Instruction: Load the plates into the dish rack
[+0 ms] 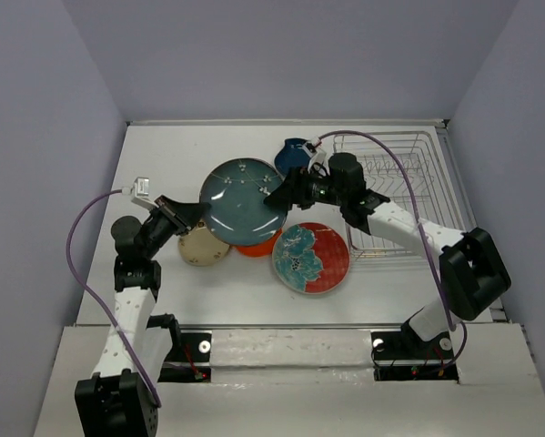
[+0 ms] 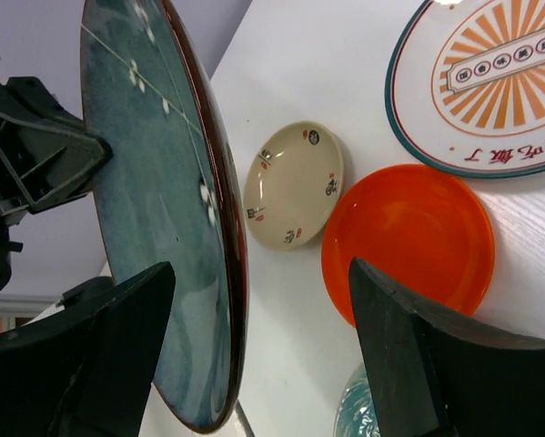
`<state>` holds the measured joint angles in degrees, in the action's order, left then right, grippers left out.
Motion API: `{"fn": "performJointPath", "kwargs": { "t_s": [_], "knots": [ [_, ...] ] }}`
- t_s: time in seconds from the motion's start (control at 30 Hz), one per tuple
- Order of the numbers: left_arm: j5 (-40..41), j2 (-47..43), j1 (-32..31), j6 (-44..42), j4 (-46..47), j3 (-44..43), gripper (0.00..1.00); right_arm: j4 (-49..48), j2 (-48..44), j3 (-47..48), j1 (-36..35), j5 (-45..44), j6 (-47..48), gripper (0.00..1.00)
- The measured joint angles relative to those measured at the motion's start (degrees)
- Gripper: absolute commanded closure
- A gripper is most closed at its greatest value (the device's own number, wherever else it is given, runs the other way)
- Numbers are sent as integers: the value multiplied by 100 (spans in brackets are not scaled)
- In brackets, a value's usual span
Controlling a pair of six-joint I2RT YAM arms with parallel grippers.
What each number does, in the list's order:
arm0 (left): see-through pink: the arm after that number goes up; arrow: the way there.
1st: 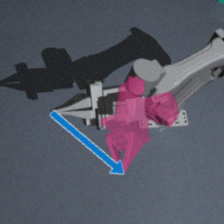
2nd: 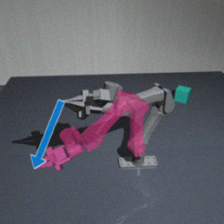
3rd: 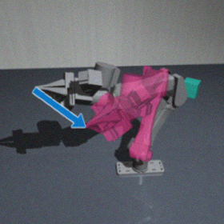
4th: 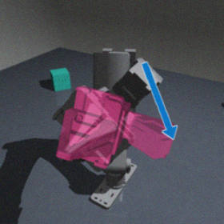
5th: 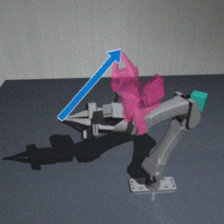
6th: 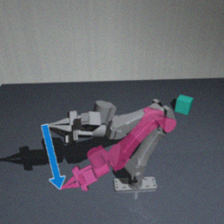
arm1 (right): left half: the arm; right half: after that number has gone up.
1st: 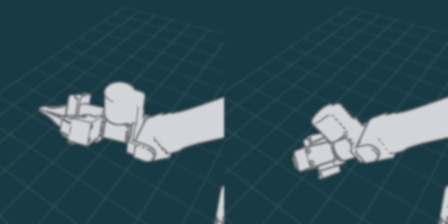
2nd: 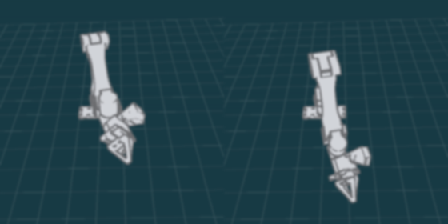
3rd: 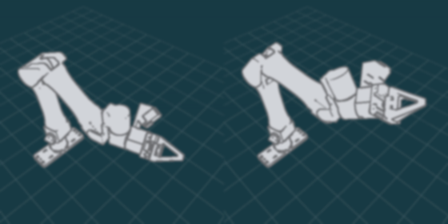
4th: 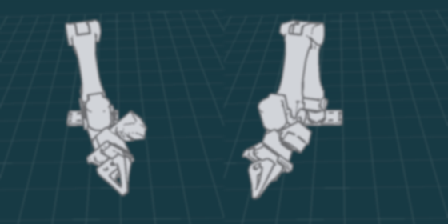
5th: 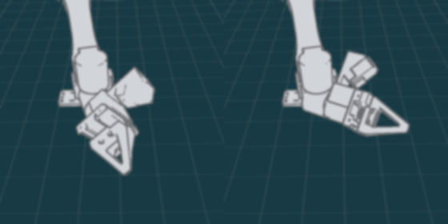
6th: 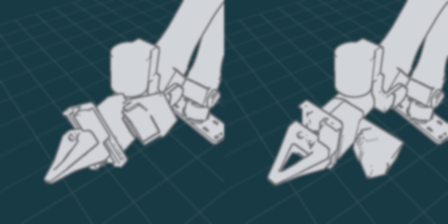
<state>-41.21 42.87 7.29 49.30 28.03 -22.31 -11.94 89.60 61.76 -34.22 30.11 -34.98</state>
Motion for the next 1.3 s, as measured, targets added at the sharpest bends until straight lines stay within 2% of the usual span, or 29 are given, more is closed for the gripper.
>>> {"fn": "performJointPath", "kwargs": {
  "t_s": [0.03, 0.1, 0.13, 0.2, 0.23, 0.3, 0.37, 0.4, 0.53, 0.67, 0.77, 0.83, 1.03, 1.17, 1.3],
  "knots": [
    [-44, 2, -55, 7, 2, 24, 94, -85, -26, -90, 0, 28, -59, 40],
    [-90, 13, -205, 7, 7, 33, 94, -223, -74, -240, 0, 81, -111, 67],
    [-131, 20, -284, 7, 22, 33, 94, -317, -98, -339, 0, 109, -203, 90],
    [-149, 37, -389, -125, 26, 33, 79, -553, -188, -544, 0, 186, -420, 93],
    [-157, 50, -369, -107, 28, 66, 60, -693, -291, -704, 31, 348, -549, 93],
    [-247, 59, -396, -83, 79, 90, 38, -750, -481, -833, 20, 308, -623, 93],
    [-343, 59, -437, 0, 275, 92, 5, -778, -643, -1001, 2, 232, -584, 93],
    [-400, 55, -459, 15, 330, 92, 1, -752, -723, -1093, 7, 175, -588, 93],
    [-605, 9, -468, -101, 496, 83, 1, -61, -1093, -1281, 350, 2, -522, 93],
    [-678, -269, -470, -564, 72, 66, 1, 787, -1705, -1217, 1370, -350, -345, 93],
    [-654, -557, -549, -887, -350, 13, 1, 1502, -2085, -765, 2223, -1169, -52, 93],
    [-612, -673, -758, -1128, -629, -90, 1, 1980, -2166, -234, 2546, -2072, 374, 93],
    [-278, -1003, -1685, -1908, -1602, -494, 1, 2417, -1891, 964, 2736, -4256, 1703, 93],
    [-136, -1241, -2210, -2146, -1943, -501, 1, 2404, -1279, 1480, 3202, -4784, 2605, 93],
    [-15, -1355, -2476, -2271, -2107, -505, 1, 2417, -787, 1556, 3753, -4854, 3526, 93]
  ]
}}
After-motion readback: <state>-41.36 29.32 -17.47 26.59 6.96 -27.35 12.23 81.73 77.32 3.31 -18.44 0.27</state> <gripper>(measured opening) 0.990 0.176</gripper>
